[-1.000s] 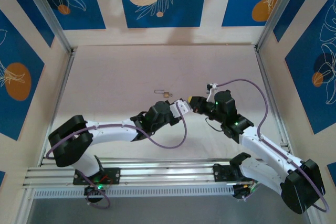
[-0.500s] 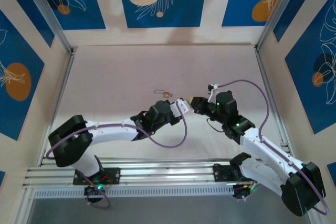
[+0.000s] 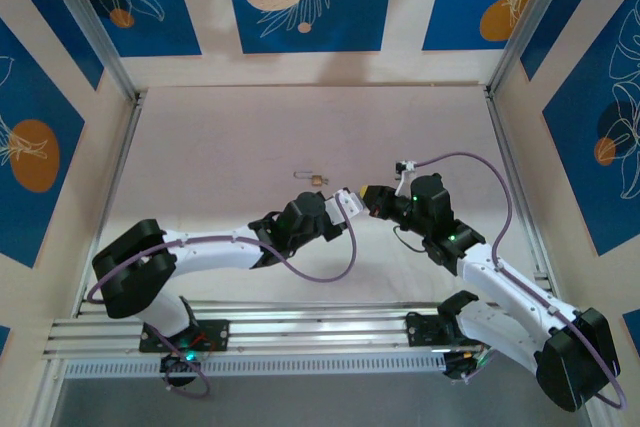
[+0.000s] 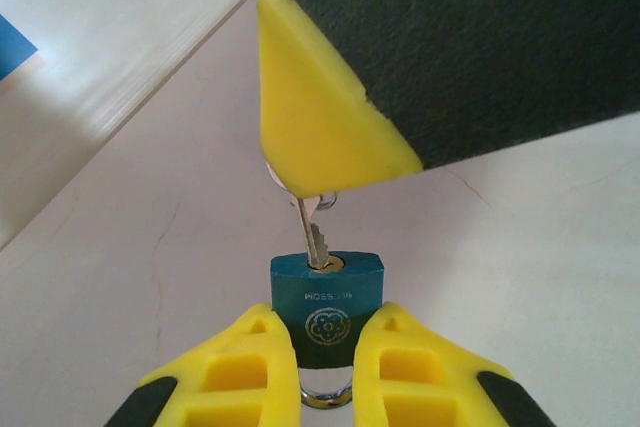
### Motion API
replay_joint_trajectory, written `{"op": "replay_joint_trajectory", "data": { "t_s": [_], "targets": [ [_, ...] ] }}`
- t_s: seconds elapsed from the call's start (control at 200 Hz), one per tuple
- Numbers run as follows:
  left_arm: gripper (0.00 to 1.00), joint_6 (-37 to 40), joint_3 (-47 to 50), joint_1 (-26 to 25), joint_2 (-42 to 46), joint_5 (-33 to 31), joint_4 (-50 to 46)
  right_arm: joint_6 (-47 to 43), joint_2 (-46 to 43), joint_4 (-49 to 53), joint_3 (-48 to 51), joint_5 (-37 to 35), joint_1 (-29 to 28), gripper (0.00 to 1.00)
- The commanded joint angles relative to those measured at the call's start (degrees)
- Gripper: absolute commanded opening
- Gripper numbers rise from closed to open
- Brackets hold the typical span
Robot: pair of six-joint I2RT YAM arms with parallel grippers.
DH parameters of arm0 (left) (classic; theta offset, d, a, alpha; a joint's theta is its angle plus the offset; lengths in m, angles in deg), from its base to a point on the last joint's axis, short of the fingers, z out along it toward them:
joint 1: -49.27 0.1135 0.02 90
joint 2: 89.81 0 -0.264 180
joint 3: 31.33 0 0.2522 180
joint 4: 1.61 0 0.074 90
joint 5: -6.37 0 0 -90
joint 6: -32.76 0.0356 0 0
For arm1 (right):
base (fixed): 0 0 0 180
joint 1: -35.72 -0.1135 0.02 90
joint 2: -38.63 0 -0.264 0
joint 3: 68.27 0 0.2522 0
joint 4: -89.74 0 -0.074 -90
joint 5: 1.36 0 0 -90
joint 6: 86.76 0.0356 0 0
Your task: Unlock with the key
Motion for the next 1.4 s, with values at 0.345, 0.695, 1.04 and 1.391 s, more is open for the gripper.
{"op": "replay_joint_trajectory", "data": {
  "t_s": [0.345, 0.695, 1.04, 1.391],
  "targets": [
    [0.01, -3.7, -2.4, 0.4, 4.4, 3.0, -0.1, -4.3, -0.3, -0.6, 3.5, 1.9, -1.4, 0.0],
    [0.01, -6.2, -3.4, 0.5, 5.1, 4.1, -0.5, -4.2, 0.0, -3.2, 4.1, 0.8, -3.1, 0.0],
    [0.0, -11.4, -4.7, 0.8, 4.3, 5.9, 2.0, -4.1, 0.0, -3.5, 5.3, -1.8, -5.7, 0.0],
    [0.0, -9.4, -4.9, 0.8, 5.8, 7.3, 2.0, -3.9, 3.2, -3.8, 6.3, 0.8, -5.5, 0.0]
  ]
}}
